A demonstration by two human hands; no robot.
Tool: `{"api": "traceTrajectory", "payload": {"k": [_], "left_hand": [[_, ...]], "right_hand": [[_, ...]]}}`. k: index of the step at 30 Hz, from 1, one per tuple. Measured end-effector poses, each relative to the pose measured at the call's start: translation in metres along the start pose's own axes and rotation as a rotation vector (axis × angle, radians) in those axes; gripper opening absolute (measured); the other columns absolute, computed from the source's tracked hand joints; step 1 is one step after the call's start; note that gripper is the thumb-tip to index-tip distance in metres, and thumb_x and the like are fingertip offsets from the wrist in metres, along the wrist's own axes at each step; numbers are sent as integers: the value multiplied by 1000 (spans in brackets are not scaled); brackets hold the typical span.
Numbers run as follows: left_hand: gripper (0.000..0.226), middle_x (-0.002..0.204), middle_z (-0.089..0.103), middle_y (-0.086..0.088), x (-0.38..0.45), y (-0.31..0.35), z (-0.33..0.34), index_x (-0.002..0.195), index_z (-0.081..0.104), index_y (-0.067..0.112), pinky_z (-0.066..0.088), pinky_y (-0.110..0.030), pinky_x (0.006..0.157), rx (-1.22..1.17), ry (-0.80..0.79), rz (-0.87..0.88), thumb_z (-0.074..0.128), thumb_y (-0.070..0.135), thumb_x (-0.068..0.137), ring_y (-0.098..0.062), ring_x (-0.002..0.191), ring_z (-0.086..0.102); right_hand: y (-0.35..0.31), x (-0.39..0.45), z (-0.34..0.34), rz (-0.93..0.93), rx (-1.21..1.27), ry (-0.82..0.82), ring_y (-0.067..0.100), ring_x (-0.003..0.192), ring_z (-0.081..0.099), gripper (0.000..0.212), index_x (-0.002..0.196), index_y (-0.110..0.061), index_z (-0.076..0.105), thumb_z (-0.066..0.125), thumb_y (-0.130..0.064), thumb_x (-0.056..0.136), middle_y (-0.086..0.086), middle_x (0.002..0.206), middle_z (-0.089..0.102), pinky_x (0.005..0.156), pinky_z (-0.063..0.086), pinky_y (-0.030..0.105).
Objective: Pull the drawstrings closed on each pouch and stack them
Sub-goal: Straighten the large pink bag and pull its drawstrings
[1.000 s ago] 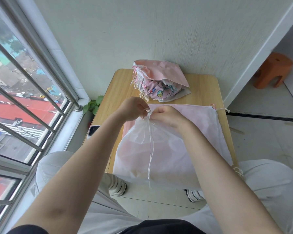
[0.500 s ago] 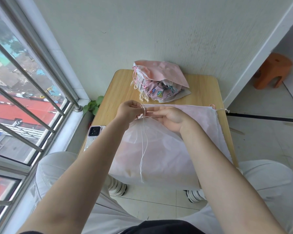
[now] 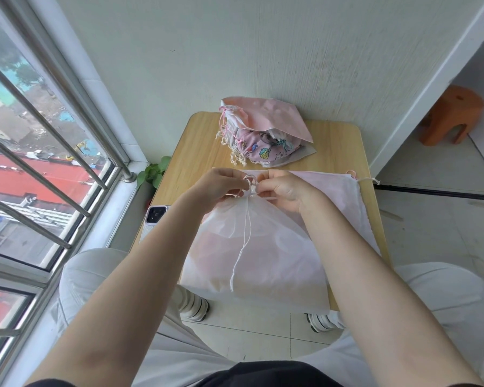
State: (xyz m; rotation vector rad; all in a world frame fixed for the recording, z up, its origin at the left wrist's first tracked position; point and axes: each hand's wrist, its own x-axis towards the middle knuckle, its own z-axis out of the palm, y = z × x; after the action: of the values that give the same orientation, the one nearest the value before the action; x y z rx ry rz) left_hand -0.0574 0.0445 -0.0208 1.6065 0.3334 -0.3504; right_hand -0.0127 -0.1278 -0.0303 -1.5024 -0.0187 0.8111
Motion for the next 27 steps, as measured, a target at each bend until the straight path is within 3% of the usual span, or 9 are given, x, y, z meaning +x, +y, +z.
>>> {"api": "traceTrajectory", "payload": {"k": [4,6,10,14,17,19,21,24,27], "left_hand": [[6,82,68,-6,-2,1,0,87,72,7,50,-21,65,-54,-48,-17,68,4,85,-15,65,59],[10,83,69,-6,-2,1,0,95,73,6,51,-22,68,-81,-44,-16,65,10,89,-14,66,61],[12,77,70,-1,-1,-2,-2,97,72,9,47,-24,65,-98,29,-34,62,15,94,-13,64,61],[11,70,71,0,2,-9,0,89,68,10,47,-26,67,-178,125,-97,60,15,95,-14,63,67],[15,71,71,-1,3,-11,2,87,66,10,50,-26,66,-257,175,-138,57,17,97,-15,64,71],[18,73,72,-2,4,-11,1,86,63,11,50,-26,64,-316,207,-157,52,17,99,-17,67,72],[22,76,74,-2,6,-12,0,84,60,12,51,-26,66,-353,247,-160,47,17,101,-17,66,72],[25,71,74,-1,6,-11,-3,80,58,13,50,-26,65,-389,308,-153,45,16,101,-15,61,71],[25,71,73,0,4,-12,-2,82,57,13,50,-28,69,-519,271,-133,43,17,103,-15,66,72]], "right_hand": [[0,5,0,-121,-554,352,14,70,54,8,83,-12,62,56,-6,81,-3,73,58,65,43,26],[1,11,-5,-178,-589,491,17,71,53,16,82,-2,65,50,-9,83,2,72,59,67,44,29],[-7,8,-10,-129,2,561,22,61,58,27,75,-7,67,44,-3,87,9,70,62,60,52,31],[-18,-4,-9,-111,762,330,25,70,66,27,84,-2,61,41,-12,99,12,73,65,65,56,33],[-23,-8,-9,-131,857,234,16,44,54,36,81,-7,59,35,-22,102,3,54,56,51,52,25],[-23,-9,-11,-102,736,200,10,32,31,37,77,-9,57,33,-25,101,-2,44,42,37,31,18],[-22,-11,-11,-85,402,266,10,29,21,35,75,-7,58,37,-22,98,-1,44,40,35,17,16],[-25,-18,-8,-110,-404,394,13,46,46,29,77,-8,68,43,-18,86,2,60,65,45,31,22],[-23,-20,-5,-106,-826,276,14,69,59,29,69,-14,69,47,-24,85,-2,64,69,61,42,25]]}}
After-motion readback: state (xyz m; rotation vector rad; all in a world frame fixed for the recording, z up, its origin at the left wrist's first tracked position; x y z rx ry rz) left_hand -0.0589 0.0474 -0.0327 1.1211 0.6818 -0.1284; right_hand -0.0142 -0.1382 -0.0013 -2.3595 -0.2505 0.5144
